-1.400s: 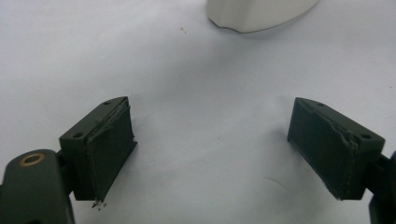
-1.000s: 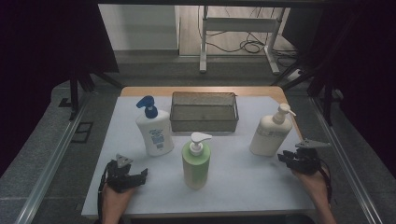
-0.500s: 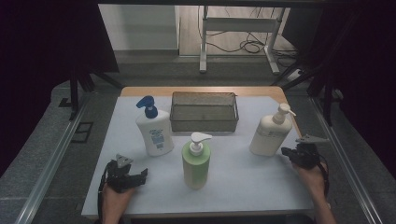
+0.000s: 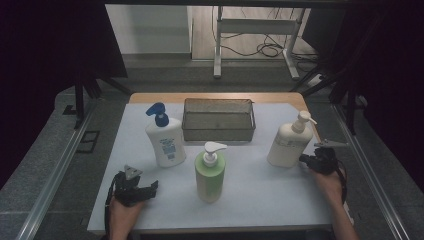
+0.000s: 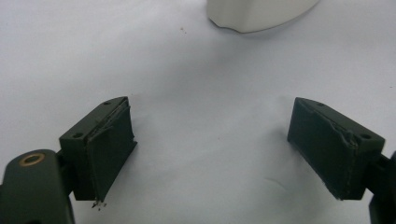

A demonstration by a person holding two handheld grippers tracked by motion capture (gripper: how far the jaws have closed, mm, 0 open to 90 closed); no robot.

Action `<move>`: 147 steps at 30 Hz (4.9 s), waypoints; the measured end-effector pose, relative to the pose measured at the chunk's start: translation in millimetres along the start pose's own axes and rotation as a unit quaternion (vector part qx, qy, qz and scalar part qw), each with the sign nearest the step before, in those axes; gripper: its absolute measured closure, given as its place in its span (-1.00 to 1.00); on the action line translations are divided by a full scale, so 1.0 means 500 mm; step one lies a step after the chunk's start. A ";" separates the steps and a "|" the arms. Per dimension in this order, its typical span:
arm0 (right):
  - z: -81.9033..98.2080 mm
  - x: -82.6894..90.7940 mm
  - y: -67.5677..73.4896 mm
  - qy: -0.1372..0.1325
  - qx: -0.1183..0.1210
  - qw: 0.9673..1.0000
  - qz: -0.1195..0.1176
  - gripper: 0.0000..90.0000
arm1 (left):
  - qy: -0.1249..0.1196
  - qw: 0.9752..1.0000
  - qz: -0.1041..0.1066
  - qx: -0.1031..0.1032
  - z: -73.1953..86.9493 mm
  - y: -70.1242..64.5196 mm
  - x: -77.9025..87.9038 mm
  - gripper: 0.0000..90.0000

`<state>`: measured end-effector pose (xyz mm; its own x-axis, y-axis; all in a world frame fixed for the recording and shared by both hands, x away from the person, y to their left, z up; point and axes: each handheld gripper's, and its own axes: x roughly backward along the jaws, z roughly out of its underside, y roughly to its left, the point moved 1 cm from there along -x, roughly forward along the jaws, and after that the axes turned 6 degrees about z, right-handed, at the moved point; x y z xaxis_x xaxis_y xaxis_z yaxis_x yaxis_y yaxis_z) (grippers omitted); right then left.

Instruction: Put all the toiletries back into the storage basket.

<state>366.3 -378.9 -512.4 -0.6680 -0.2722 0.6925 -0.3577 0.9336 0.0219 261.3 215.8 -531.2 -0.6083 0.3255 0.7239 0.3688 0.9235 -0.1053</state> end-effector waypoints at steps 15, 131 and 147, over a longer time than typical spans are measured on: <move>0.001 -0.007 -0.003 -0.008 0.002 1.000 -0.027 0.99 | 0.000 1.000 0.000 0.000 0.000 0.000 0.000 -0.69; -0.006 0.144 0.139 -0.044 0.094 0.991 -0.087 -0.47 | 0.000 1.000 0.000 0.001 0.000 0.000 0.000 -0.69; -0.062 0.144 0.155 -0.068 0.100 0.990 -0.073 -0.62 | 0.000 1.000 0.000 0.001 0.000 0.000 0.000 -0.69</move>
<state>310.6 -318.8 -438.5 -0.6764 -0.4421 0.5891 -0.5695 0.8211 -0.0377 261.3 215.7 -531.3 -0.6087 0.3252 0.7237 0.3677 0.9239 -0.1059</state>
